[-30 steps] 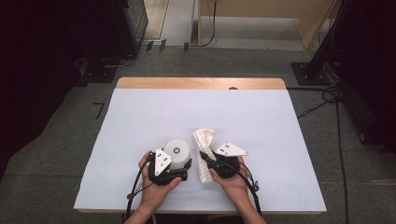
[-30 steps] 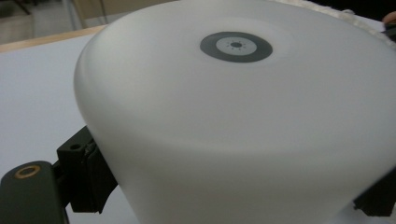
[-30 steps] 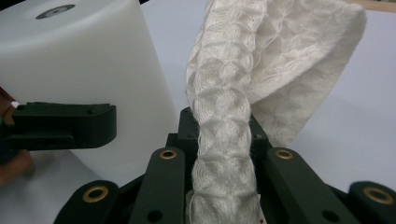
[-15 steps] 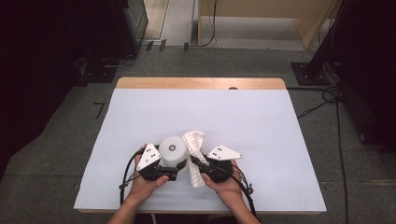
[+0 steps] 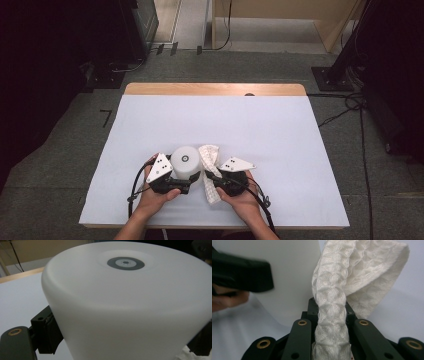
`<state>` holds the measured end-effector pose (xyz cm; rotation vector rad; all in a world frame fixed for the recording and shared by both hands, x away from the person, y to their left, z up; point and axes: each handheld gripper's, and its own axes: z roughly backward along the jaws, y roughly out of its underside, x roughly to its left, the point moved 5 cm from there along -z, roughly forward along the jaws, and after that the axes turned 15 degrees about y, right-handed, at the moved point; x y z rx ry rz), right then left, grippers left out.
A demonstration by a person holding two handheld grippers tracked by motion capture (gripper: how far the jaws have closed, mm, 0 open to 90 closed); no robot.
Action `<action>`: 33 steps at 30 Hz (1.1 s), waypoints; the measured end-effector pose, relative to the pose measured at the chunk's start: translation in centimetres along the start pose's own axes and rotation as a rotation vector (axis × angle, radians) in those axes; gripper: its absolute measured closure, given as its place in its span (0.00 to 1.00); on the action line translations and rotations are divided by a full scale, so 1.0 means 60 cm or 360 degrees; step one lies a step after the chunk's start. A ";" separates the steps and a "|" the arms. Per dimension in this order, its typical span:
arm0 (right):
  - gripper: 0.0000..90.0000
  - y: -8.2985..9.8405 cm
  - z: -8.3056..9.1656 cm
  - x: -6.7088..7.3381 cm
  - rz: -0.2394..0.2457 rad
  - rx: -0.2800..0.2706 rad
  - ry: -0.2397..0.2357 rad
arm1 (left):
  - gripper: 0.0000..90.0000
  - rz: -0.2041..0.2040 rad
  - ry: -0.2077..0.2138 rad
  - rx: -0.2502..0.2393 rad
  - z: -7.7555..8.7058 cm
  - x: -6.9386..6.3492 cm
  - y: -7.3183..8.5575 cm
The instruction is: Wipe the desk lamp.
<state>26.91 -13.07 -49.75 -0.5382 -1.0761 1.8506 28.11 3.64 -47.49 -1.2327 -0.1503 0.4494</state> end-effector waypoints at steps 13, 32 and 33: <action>0.85 -0.007 0.010 -0.006 0.0030 -0.0055 0.0033 | 0.10 -0.0016 -0.0014 0.0042 -0.013 0.009 0.012; 0.84 -0.003 0.013 -0.044 -0.0065 -0.0052 0.0101 | 0.03 0.0012 -0.0152 -0.0008 -0.006 0.006 0.013; 0.84 -0.003 0.013 -0.046 -0.0064 -0.0057 0.0103 | 0.03 0.0007 -0.0193 -0.0005 -0.008 0.001 0.014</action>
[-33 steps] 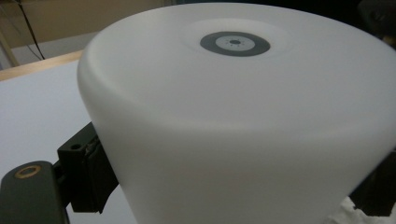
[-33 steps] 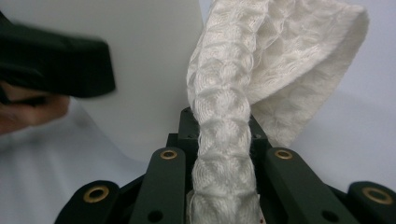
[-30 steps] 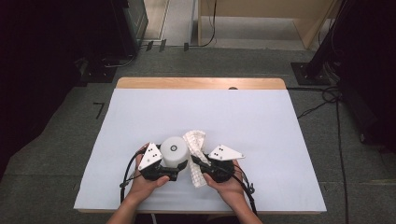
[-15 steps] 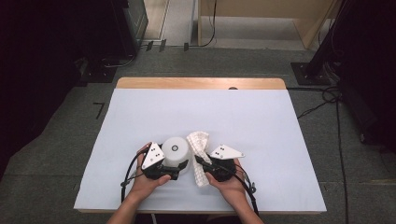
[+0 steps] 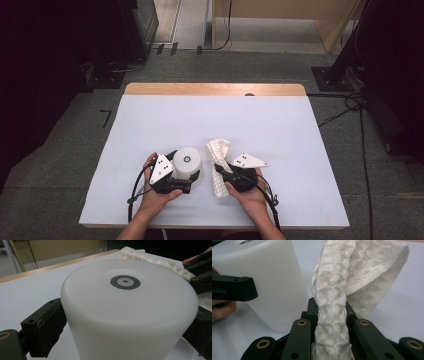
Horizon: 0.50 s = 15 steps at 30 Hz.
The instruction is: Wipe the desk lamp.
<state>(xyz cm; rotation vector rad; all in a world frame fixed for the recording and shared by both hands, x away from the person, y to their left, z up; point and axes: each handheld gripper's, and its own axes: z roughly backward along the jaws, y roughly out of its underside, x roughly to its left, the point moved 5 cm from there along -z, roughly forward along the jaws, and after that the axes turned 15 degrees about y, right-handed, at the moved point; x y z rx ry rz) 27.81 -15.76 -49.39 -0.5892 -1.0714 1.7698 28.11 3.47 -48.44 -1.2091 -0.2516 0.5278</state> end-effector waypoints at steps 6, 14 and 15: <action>0.84 0.005 -0.004 0.001 0.0003 0.0016 0.0014 | 0.08 0.0124 -0.0246 0.0057 -0.022 -0.019 0.014; 0.84 0.016 -0.015 0.019 0.0045 0.0071 -0.0022 | 0.10 0.0098 -0.0050 -0.0016 -0.006 -0.007 0.000; 0.84 0.016 -0.015 0.019 0.0045 0.0071 -0.0022 | 0.10 0.0098 -0.0050 -0.0016 -0.006 -0.007 0.000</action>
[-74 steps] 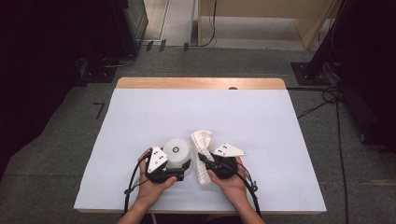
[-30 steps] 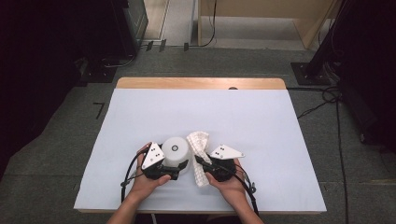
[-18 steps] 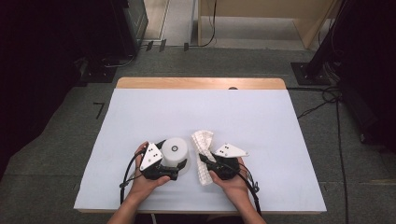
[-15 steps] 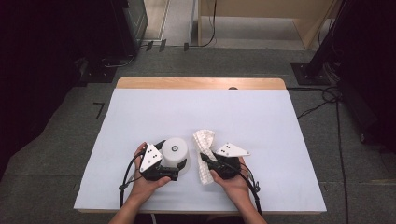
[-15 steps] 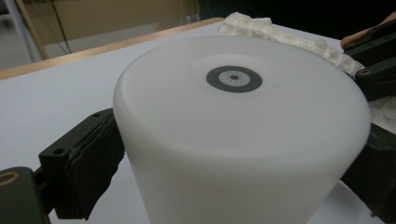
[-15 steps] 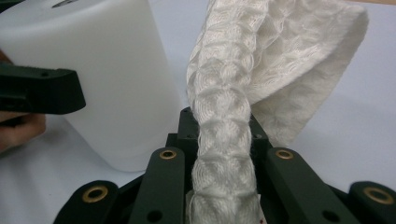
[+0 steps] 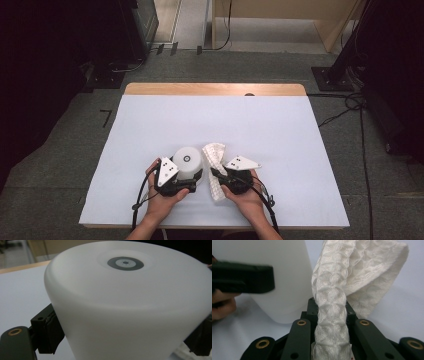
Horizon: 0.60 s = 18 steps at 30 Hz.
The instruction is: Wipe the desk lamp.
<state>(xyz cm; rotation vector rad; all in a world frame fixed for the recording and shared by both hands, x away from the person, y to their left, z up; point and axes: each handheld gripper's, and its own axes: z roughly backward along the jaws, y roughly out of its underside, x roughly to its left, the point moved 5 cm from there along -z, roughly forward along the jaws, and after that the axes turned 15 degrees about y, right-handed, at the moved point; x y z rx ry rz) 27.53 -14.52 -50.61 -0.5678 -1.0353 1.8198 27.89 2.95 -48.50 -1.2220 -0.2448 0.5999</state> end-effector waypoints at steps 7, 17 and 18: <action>0.85 -0.011 0.006 0.025 0.0026 -0.0038 -0.0033 | 0.10 -0.0082 0.0160 0.0010 0.007 -0.003 -0.011; 0.85 -0.064 0.063 0.017 0.0079 -0.0291 -0.0034 | 0.10 -0.0116 0.0194 0.0067 -0.007 -0.010 -0.007; 0.85 -0.064 0.063 0.017 0.0079 -0.0291 -0.0034 | 0.10 -0.0116 0.0194 0.0067 -0.007 -0.010 -0.007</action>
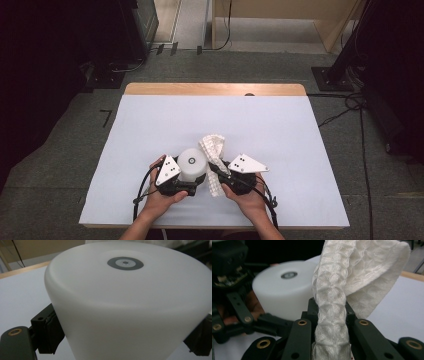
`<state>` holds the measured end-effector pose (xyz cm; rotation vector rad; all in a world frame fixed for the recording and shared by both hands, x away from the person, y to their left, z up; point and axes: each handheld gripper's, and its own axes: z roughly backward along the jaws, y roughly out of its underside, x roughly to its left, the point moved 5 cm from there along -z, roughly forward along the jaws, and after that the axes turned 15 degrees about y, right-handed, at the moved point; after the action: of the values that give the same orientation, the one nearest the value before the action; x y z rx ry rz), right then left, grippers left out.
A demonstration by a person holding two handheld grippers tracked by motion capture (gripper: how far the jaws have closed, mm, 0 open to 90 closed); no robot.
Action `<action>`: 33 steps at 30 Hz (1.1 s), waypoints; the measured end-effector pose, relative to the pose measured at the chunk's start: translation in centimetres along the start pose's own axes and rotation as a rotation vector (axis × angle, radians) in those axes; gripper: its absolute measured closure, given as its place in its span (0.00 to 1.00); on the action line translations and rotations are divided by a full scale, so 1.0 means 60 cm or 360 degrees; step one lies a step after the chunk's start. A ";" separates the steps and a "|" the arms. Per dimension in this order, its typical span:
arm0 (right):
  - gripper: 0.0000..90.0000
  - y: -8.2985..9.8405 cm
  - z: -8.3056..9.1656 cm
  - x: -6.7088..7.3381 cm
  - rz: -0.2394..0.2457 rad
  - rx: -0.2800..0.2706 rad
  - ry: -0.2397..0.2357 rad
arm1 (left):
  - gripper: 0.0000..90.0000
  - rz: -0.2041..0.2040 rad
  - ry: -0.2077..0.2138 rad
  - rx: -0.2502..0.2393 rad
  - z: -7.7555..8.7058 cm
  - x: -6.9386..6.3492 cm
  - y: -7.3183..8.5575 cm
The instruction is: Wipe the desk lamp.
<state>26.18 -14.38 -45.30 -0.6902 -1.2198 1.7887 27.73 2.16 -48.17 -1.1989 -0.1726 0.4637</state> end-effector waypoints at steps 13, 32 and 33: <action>0.85 0.035 -0.032 0.006 0.0033 0.0147 -0.0010 | 0.10 0.0016 -0.0009 -0.0016 0.007 0.012 -0.002; 0.84 0.043 -0.030 -0.030 -0.0005 0.0125 0.0083 | 0.03 0.0003 -0.0115 0.0004 0.001 0.027 0.022; 0.84 0.045 -0.030 -0.031 -0.0010 0.0132 0.0082 | 0.03 0.0021 -0.0120 0.0008 0.002 0.027 0.022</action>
<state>27.62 -15.61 -48.49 -0.6799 -1.1059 1.7952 28.80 3.36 -49.55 -1.1790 -0.2282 0.5212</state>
